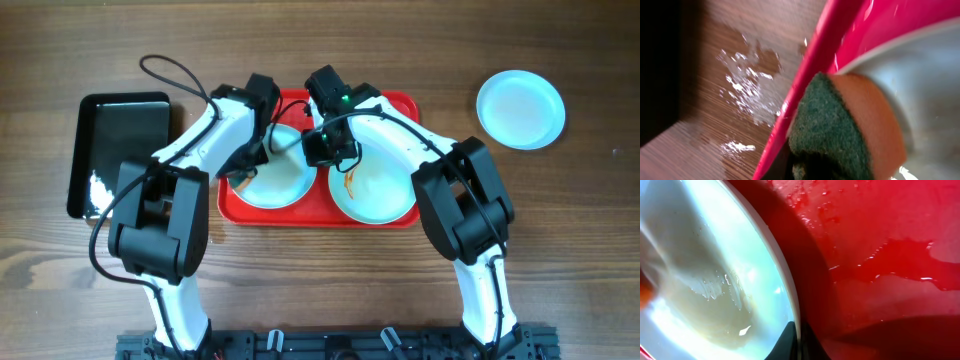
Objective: Clean dirty plates on tray and stack at the side
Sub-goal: 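Lift the scrubbed plate off the red tray with the right gripper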
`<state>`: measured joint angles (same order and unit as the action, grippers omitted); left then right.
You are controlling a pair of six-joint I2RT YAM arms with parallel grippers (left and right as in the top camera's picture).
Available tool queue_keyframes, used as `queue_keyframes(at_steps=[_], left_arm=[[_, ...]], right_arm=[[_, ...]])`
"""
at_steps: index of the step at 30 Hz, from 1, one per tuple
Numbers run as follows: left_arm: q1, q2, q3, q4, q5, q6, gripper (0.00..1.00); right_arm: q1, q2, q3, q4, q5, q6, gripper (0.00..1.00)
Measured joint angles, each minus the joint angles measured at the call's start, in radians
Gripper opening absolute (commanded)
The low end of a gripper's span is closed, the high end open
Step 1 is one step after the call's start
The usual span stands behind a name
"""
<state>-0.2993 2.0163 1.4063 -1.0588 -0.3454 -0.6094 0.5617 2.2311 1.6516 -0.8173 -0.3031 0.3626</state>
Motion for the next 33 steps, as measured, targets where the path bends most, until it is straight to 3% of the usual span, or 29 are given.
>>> queue_keyframes(at_steps=[4, 8, 18, 27, 33], left_arm=[[0.011, -0.01, 0.081, -0.038, 0.011, -0.008, 0.04], [0.021, -0.106, 0.135, -0.043, 0.12, 0.005, 0.04], [0.02, -0.408, 0.166, -0.139, 0.301, 0.065, 0.04], [0.02, -0.412, 0.164, -0.238, 0.256, 0.104, 0.04], [0.02, -0.412, 0.164, -0.24, 0.241, 0.108, 0.04]], right_arm=[[-0.005, -0.006, 0.001, -0.011, 0.021, 0.003, 0.04], [-0.009, -0.048, 0.0, -0.026, 0.093, 0.003, 0.04], [-0.009, -0.31, 0.0, -0.003, 0.417, -0.003, 0.04], [0.014, -0.418, 0.0, 0.018, 0.717, -0.159, 0.04], [0.153, -0.418, 0.0, 0.097, 1.016, -0.336, 0.04]])
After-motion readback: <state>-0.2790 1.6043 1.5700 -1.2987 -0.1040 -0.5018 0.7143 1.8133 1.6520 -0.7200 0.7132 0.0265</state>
